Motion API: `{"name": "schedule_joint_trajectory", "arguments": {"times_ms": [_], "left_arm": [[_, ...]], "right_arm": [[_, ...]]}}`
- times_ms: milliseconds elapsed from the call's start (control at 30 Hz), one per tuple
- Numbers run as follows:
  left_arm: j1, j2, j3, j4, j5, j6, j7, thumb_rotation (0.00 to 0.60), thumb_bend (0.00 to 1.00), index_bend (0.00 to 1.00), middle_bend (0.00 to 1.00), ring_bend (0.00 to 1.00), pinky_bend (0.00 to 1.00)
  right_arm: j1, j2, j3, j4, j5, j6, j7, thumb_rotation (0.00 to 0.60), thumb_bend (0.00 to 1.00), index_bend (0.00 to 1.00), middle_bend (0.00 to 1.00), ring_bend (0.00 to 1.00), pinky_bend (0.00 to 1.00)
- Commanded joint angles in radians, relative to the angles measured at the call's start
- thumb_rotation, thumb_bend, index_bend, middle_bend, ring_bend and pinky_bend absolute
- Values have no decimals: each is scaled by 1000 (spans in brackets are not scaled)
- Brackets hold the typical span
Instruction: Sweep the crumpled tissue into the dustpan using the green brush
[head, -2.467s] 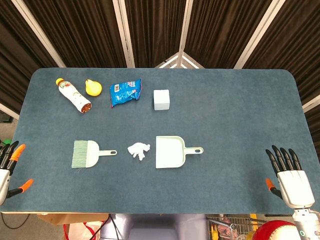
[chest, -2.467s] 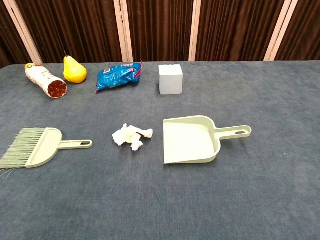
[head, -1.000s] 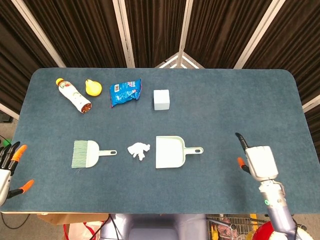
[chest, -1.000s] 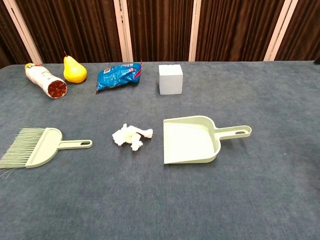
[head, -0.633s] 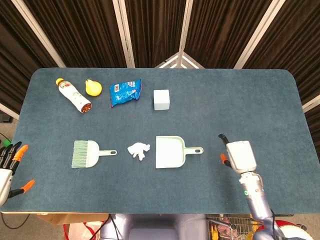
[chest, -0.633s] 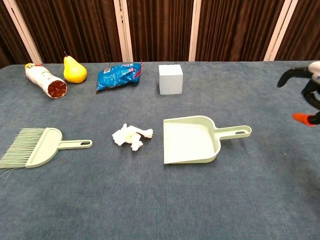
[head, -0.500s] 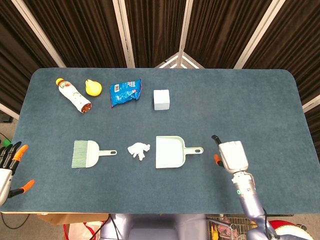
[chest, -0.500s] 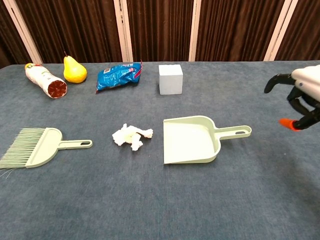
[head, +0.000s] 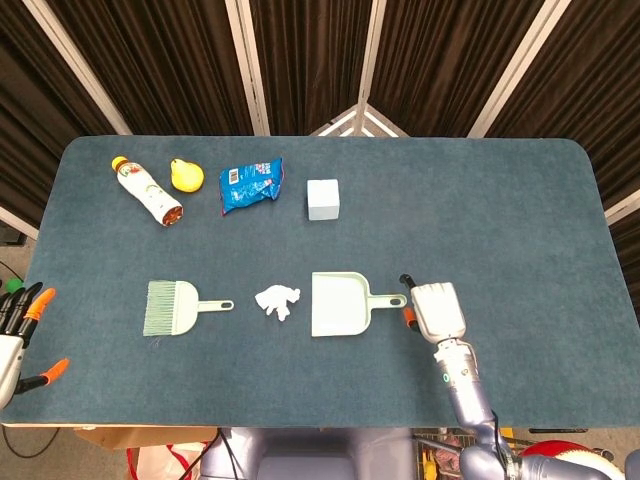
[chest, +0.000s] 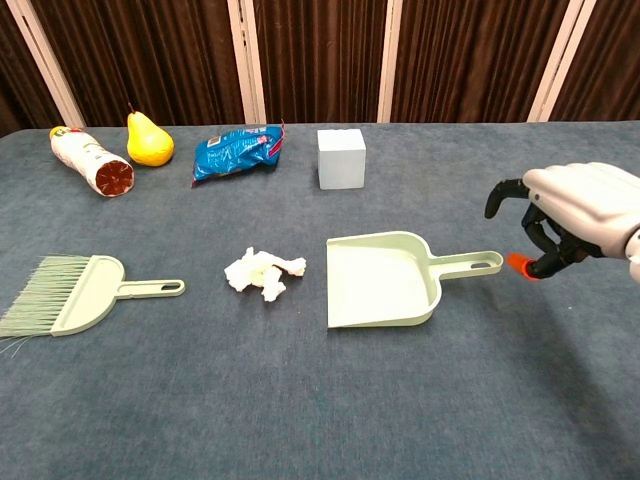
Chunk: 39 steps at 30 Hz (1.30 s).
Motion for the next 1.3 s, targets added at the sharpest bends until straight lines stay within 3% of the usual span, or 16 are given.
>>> {"name": "schedule_joint_trajectory", "arguments": {"times_ms": [33,833,1067,1300], "left_arm": [[-1,1,0,-1,-2,-3,-1,600,23,0,0,0,0],[-3,2,-3,-6,-13,-10,-4,600,22,0,0,0,0],[-4,2,-2,-6,-14,-12,-2,600,23,0,0,0,0],[-6,2,-3,-8,-16,-15,0,600,23,0,0,0,0]], "right_arm": [[3,-26,-13,25,9,1,7,600,388,329,814,843,821],[36,-106,-27,112,36,8,10,600,387,356,814,843,821],[45,-112,-22,125,50,0,11,600,387,404,814,844,821],[48,-115,-27,130,55,-3,13,600,404,536,814,844,821]]}}
